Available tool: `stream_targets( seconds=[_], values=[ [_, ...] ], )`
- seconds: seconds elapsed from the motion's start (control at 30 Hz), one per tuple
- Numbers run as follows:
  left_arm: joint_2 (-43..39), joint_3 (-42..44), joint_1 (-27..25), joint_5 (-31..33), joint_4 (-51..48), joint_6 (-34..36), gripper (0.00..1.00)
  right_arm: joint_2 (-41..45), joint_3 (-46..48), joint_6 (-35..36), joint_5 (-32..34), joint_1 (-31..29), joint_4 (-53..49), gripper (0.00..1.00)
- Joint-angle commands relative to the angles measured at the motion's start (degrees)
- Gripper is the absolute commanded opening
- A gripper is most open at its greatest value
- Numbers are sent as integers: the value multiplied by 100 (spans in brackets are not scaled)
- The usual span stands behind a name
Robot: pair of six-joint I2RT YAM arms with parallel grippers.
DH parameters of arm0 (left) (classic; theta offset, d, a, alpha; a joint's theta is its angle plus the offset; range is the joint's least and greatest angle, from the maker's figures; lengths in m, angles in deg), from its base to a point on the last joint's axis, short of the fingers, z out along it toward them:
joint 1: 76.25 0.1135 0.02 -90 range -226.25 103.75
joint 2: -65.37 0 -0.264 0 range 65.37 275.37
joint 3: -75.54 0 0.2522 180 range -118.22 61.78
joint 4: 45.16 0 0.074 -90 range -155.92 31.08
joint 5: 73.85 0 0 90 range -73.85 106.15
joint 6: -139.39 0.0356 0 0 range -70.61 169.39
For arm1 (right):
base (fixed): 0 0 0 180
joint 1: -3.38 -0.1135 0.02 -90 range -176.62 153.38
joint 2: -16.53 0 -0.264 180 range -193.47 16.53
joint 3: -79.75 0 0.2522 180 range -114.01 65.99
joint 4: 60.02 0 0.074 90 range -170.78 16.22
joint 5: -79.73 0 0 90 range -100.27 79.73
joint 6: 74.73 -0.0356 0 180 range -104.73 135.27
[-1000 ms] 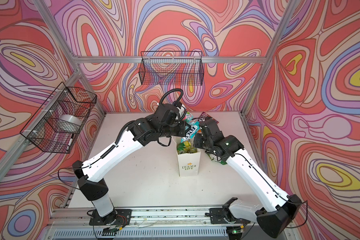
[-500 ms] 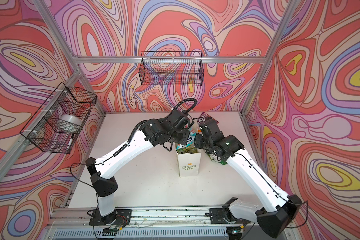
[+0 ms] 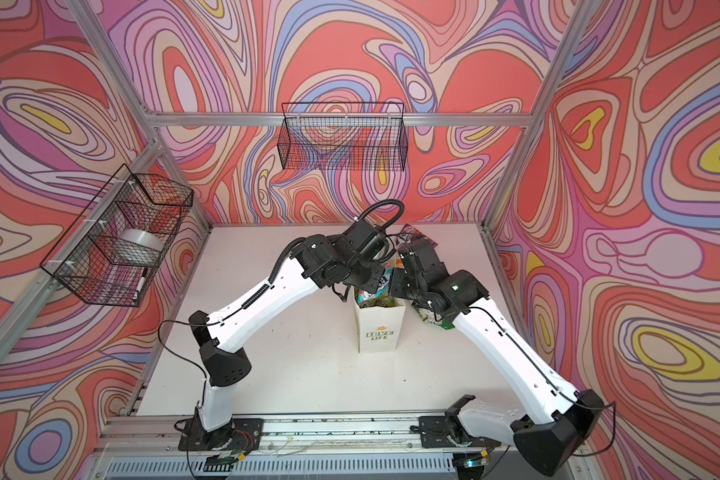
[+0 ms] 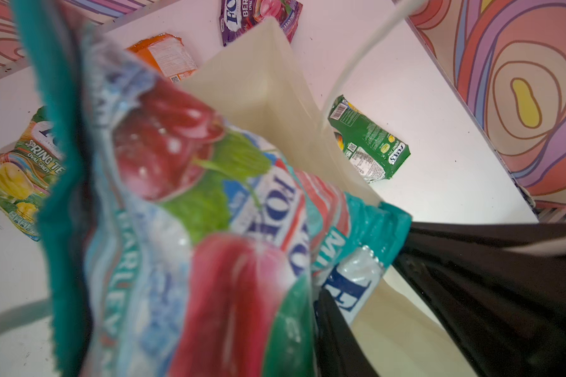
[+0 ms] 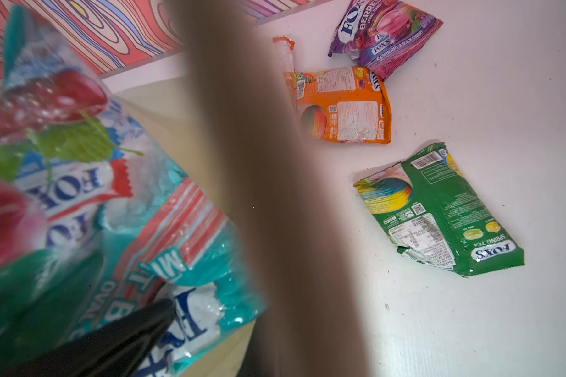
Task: Place the snacks into the paper bag
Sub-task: 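Open the left gripper to drop the packet into the bag, then withdraw the left gripper toward the yellow-green Mango packet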
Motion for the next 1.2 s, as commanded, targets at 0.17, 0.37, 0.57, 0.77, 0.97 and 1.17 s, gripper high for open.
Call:
stream_targets(
  seconds=[0.17,0.37,0.57,0.77,0.97,1.17],
  values=[
    [-115,-373,-101,73,-308,37,57,-21,-145,14,29,-35,146,0],
    [-202,-764,-119,-135,-369,56,59,-14,-138,7,39,-35,146,0],
    [-548,-797,-119,-123,-176,228,67,-23,-139,8,42,-35,154,0],
    [-1116,-413,-119,-423,397,677,85,-28,-128,10,48,-35,172,0],
    [-2190,682,-116,-5,1418,1131,100,22,-119,18,89,-35,146,0],
    [-3235,1532,-76,732,2107,1367,100,-1,-119,42,111,-35,163,0]
  ],
)
